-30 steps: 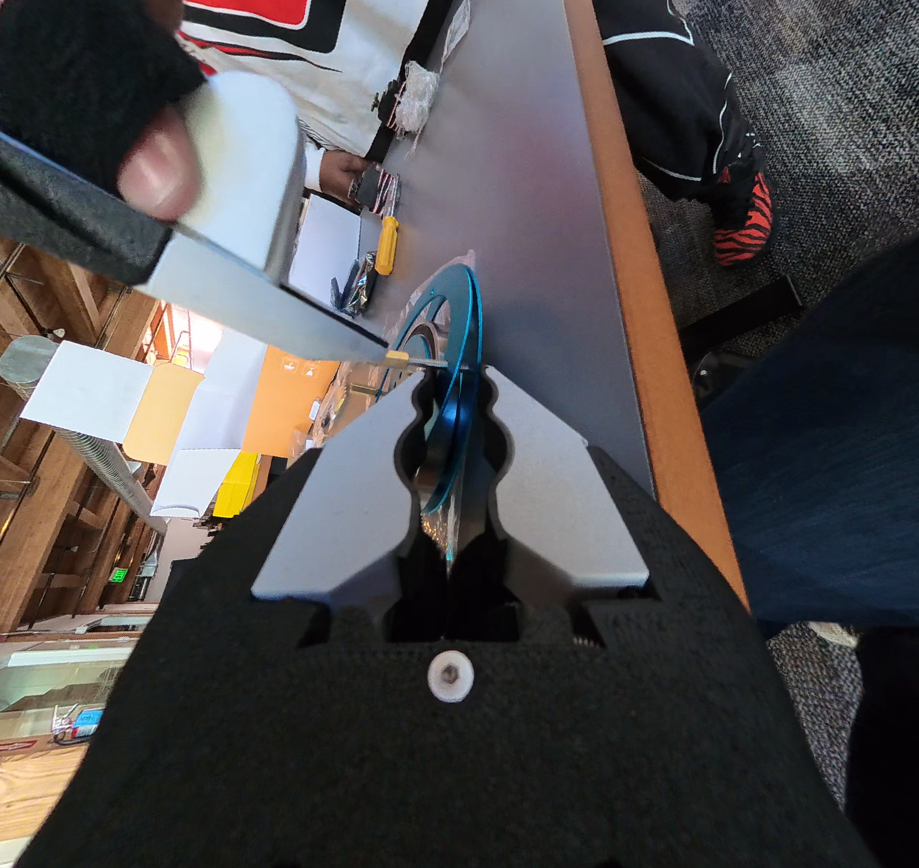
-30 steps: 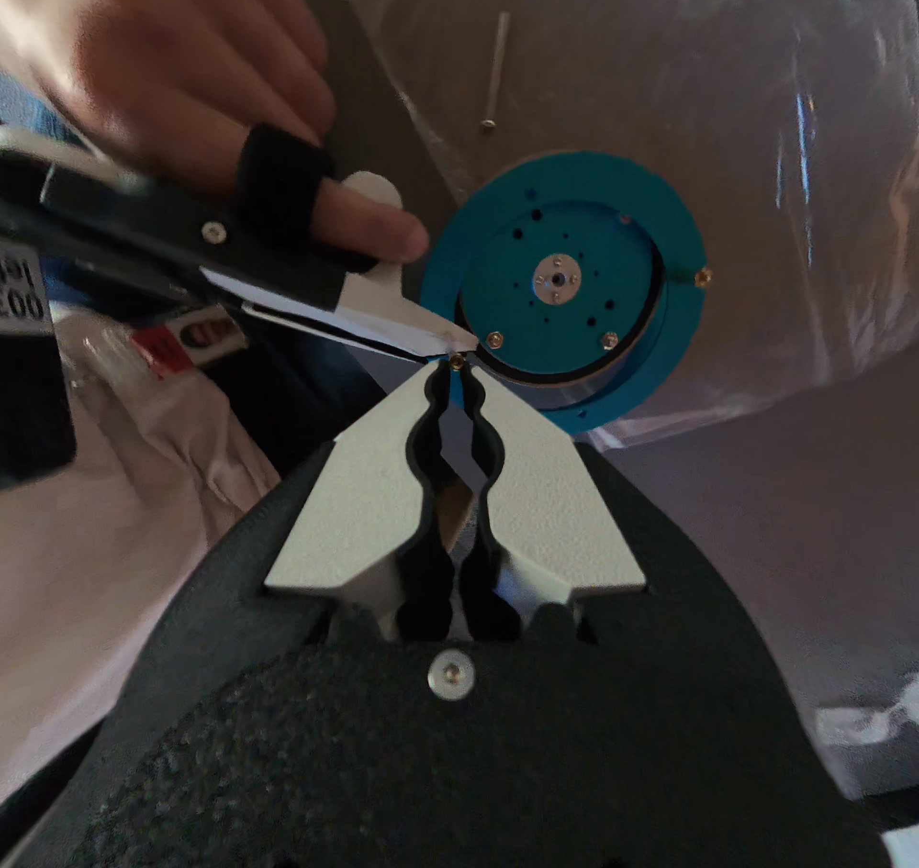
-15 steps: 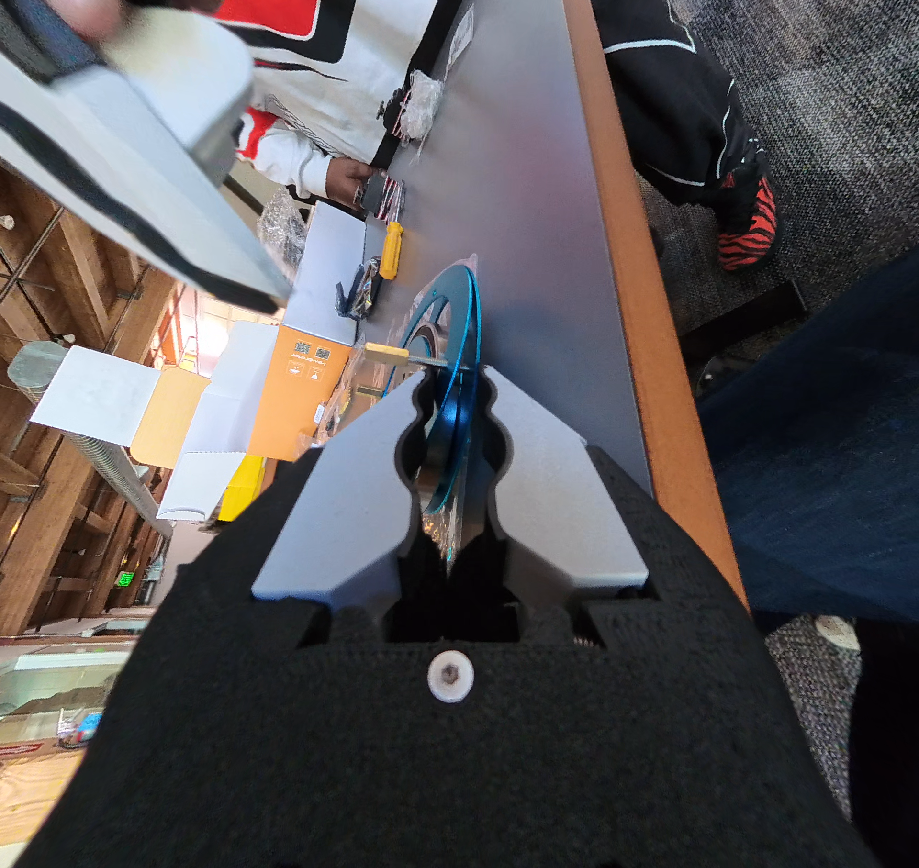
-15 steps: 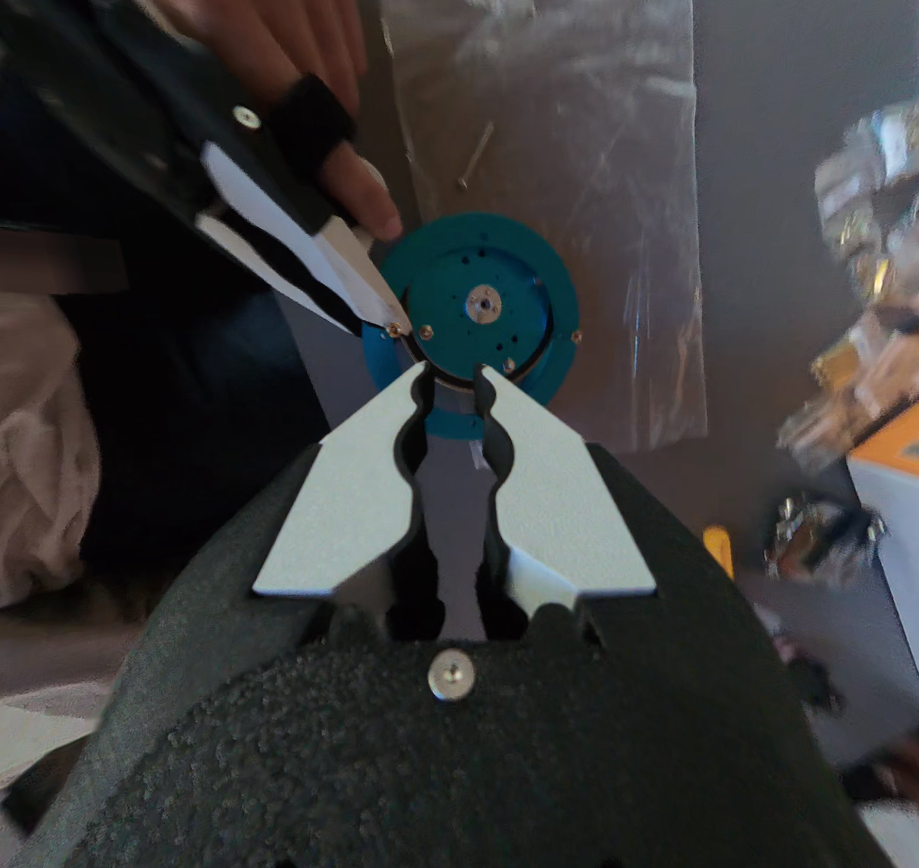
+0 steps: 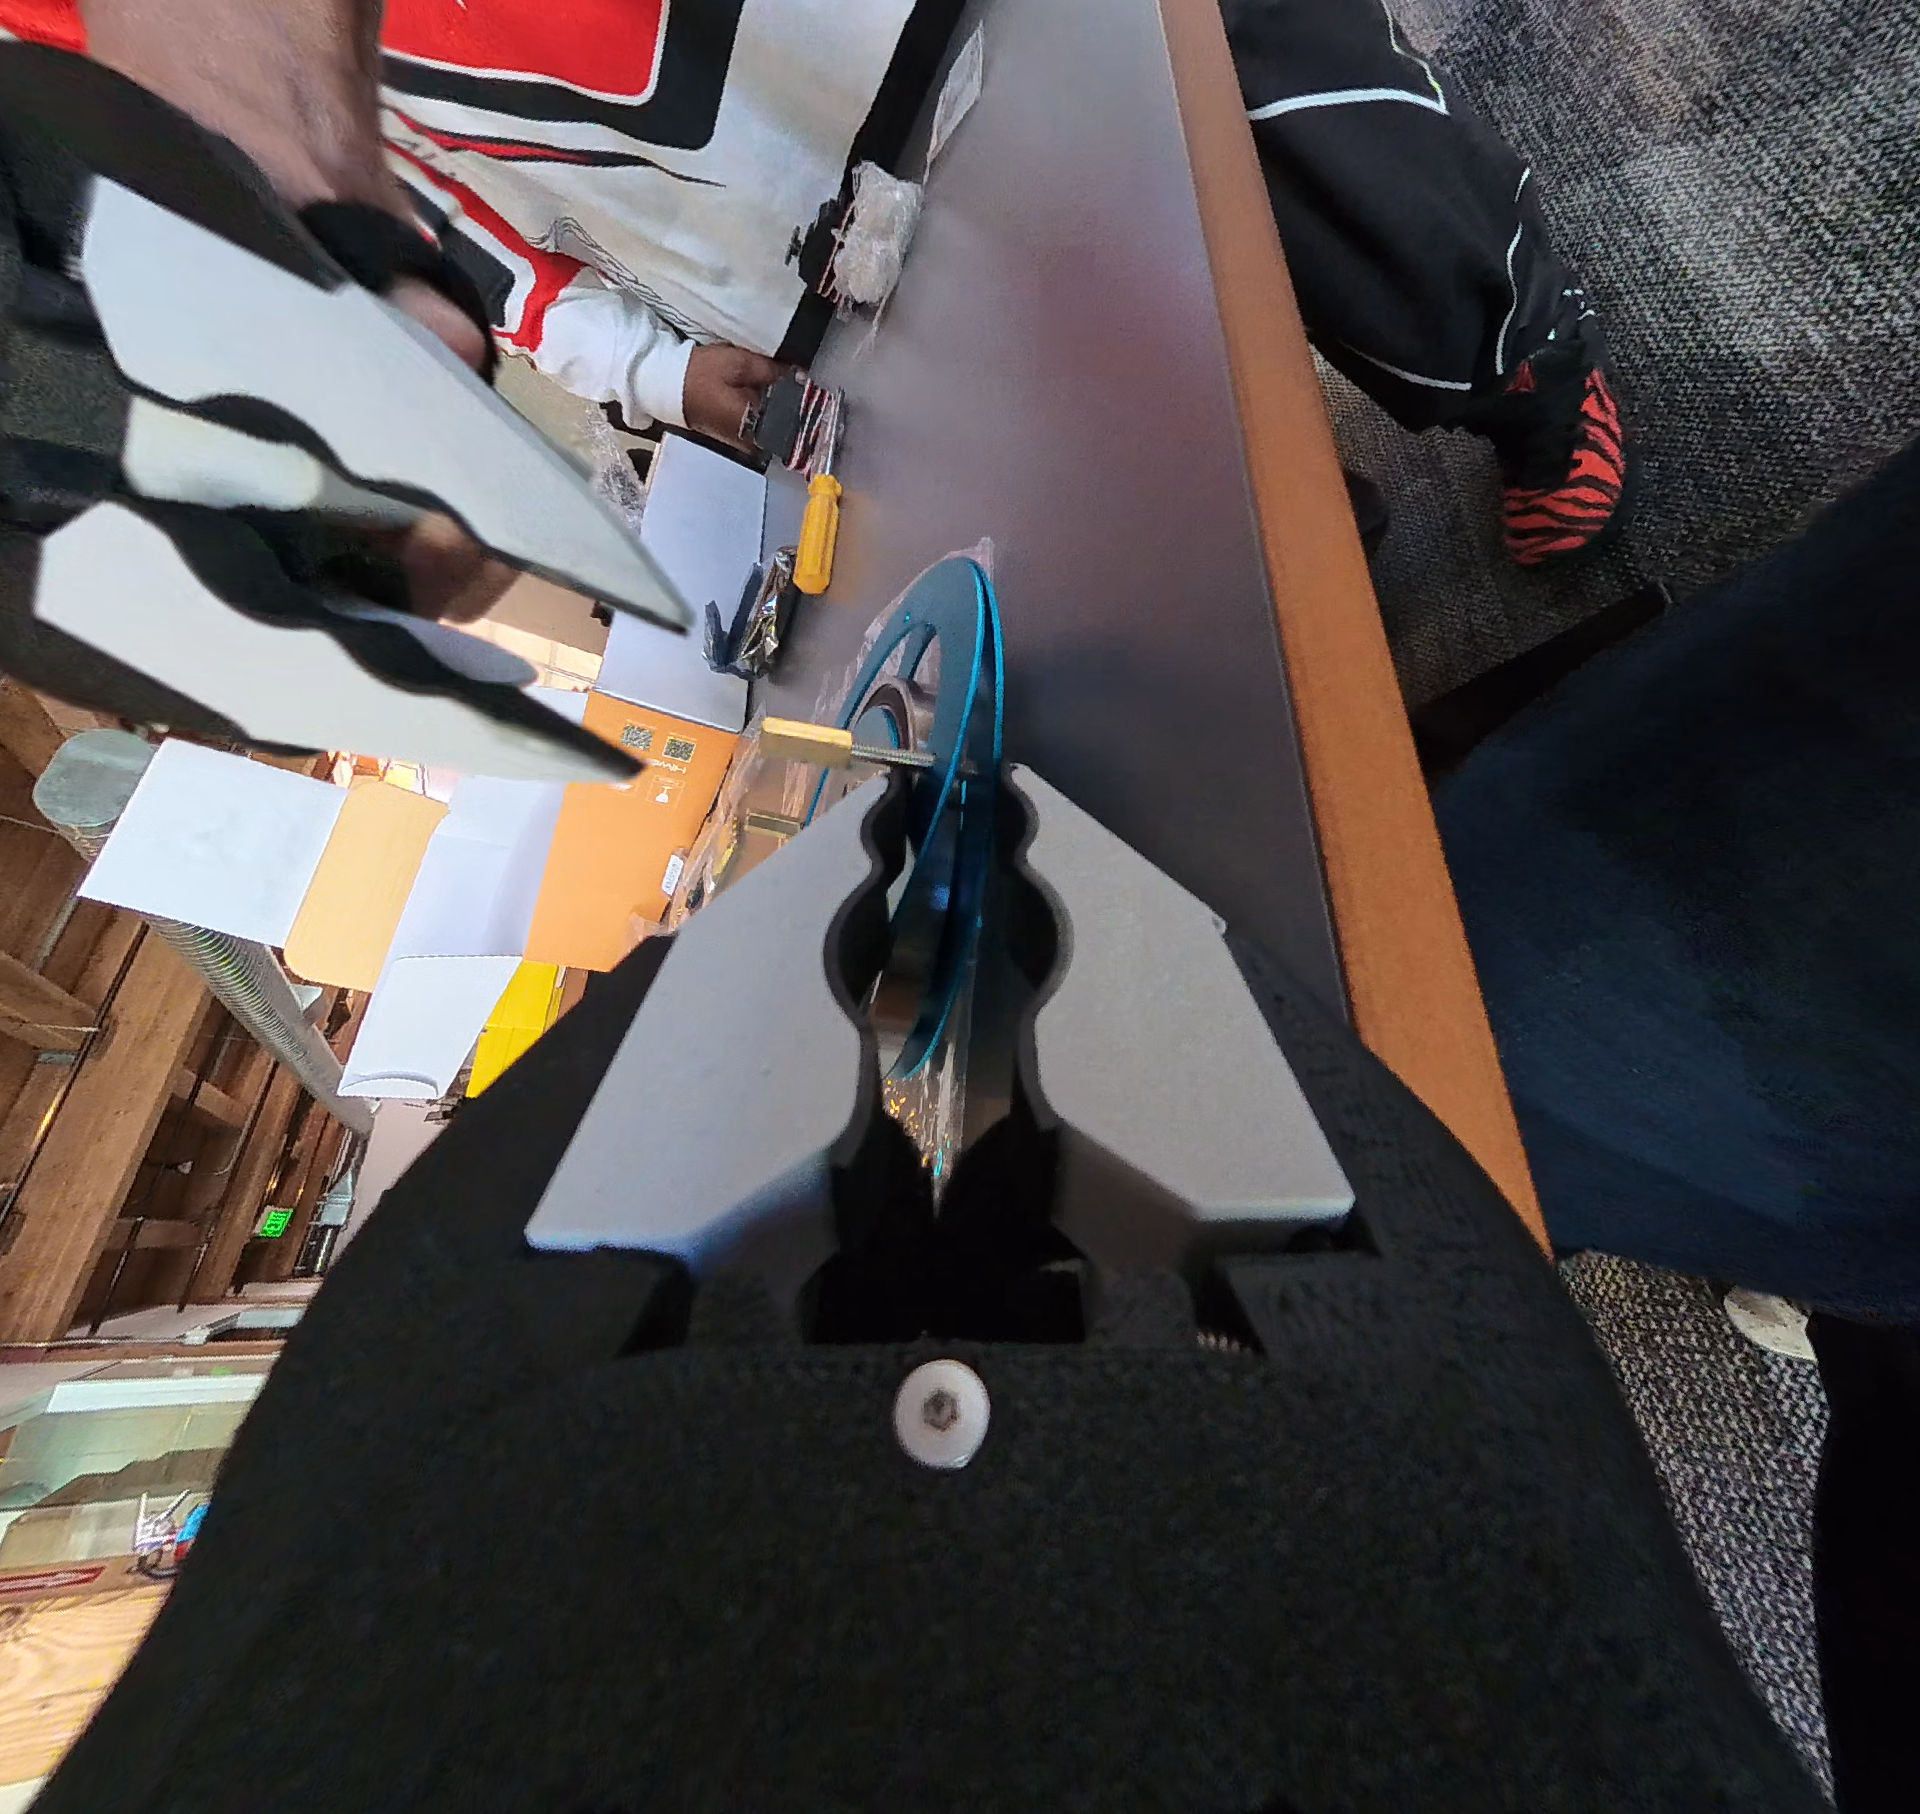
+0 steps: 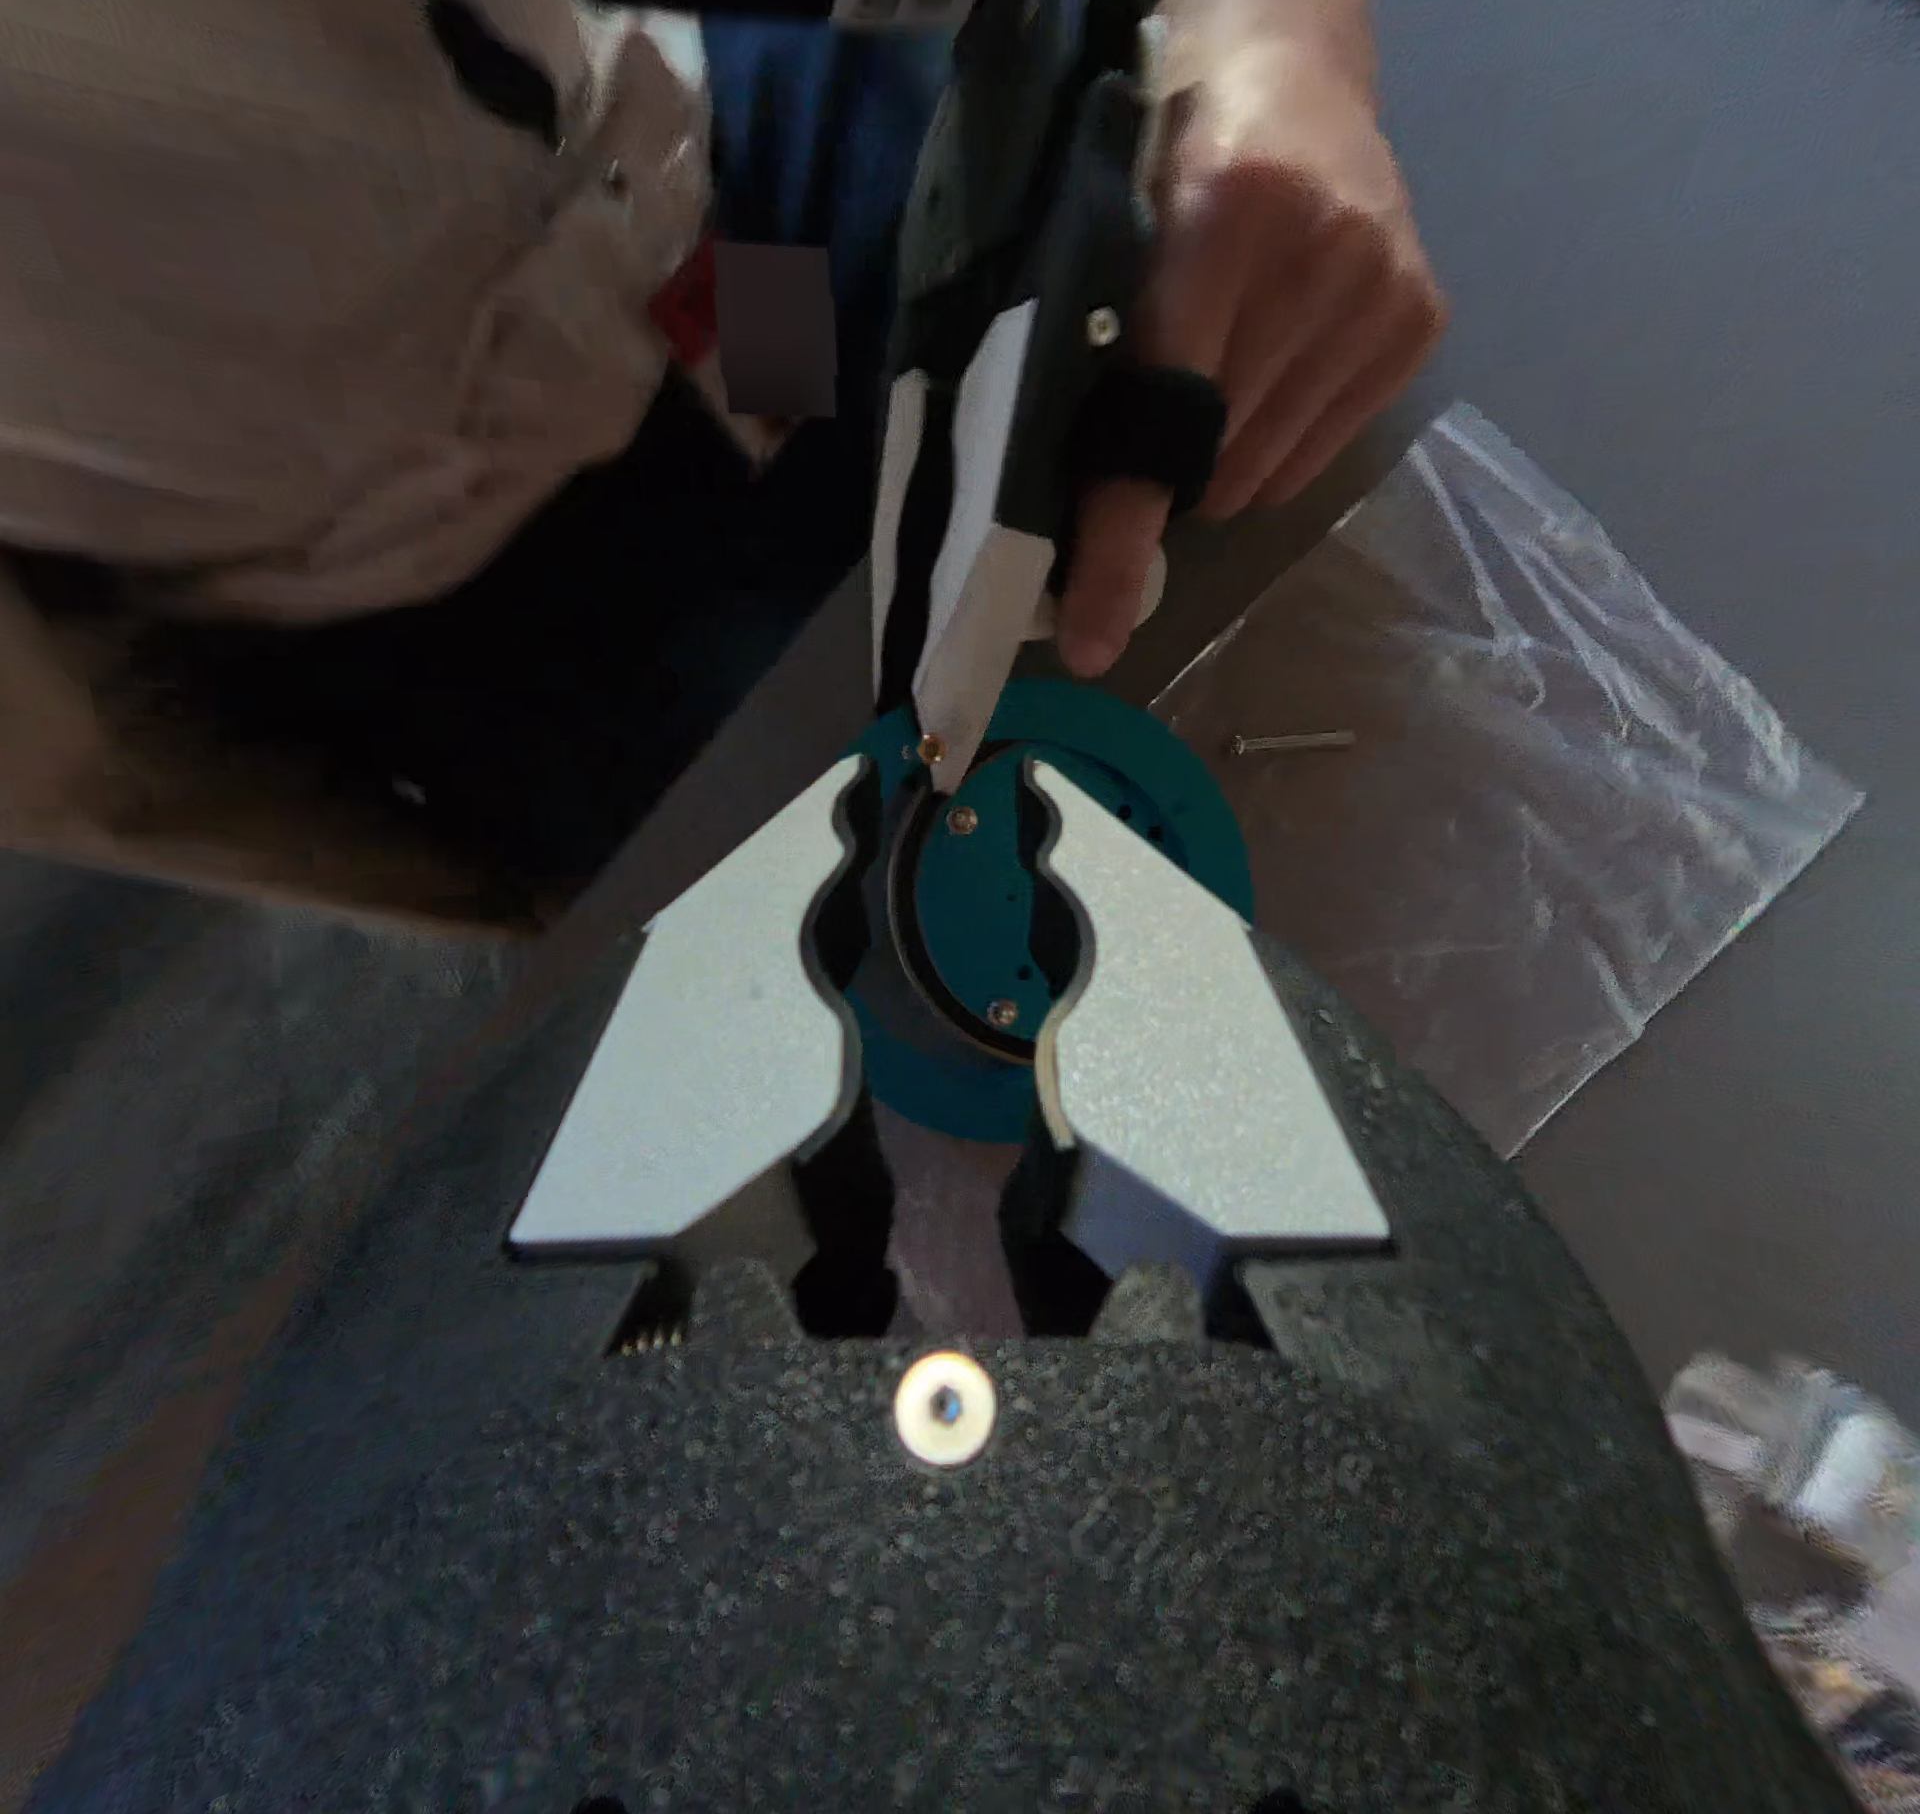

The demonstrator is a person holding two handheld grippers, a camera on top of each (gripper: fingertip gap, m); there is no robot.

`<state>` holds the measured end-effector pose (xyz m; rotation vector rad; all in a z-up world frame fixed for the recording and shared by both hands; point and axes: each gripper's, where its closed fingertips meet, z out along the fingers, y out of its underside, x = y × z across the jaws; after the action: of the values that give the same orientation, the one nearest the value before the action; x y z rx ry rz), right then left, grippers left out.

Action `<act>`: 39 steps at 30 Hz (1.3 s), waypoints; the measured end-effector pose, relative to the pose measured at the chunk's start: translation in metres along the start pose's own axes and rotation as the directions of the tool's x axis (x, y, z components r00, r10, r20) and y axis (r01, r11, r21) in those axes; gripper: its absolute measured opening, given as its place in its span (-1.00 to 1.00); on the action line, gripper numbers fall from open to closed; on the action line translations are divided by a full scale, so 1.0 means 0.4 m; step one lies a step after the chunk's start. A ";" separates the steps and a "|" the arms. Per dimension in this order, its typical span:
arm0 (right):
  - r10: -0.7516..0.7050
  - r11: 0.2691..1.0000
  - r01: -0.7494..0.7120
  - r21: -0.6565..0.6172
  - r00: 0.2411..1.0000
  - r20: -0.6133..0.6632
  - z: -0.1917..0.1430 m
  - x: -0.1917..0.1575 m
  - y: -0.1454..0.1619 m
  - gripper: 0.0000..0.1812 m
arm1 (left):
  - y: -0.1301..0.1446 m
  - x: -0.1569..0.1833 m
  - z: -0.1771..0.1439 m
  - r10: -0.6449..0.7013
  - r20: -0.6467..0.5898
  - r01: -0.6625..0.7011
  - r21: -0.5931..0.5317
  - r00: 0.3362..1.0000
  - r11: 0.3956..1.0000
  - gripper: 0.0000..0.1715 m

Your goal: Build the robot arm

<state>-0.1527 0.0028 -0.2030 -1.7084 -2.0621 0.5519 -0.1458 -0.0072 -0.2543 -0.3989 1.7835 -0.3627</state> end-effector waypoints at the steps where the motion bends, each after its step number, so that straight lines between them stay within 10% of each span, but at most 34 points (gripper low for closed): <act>1: -0.080 0.995 0.081 -0.049 0.996 0.026 0.008 -0.004 0.008 -0.80 | 0.000 0.000 0.000 0.000 0.000 0.000 0.000 1.000 1.000 -0.81; 14: -0.461 0.862 0.502 -0.068 0.833 0.304 0.051 -0.017 0.023 -0.84 | 0.000 -0.001 0.001 -0.010 -0.006 0.010 0.005 1.000 1.000 -0.80; 27: -0.525 0.816 0.577 -0.030 0.763 0.377 0.066 -0.022 0.020 -0.94 | 0.000 0.001 0.000 -0.021 -0.021 0.021 0.007 1.000 1.000 -0.80; 39: 0.029 0.956 0.008 -0.294 0.992 0.122 0.063 -0.020 0.031 -0.95 | 0.003 0.000 0.003 -0.019 -0.012 0.019 -0.009 1.000 1.000 -0.80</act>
<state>-0.1546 -0.0040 -0.2313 -1.8922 -2.3217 0.3768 -0.1447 -0.0062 -0.2550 -0.4208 1.7951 -0.3720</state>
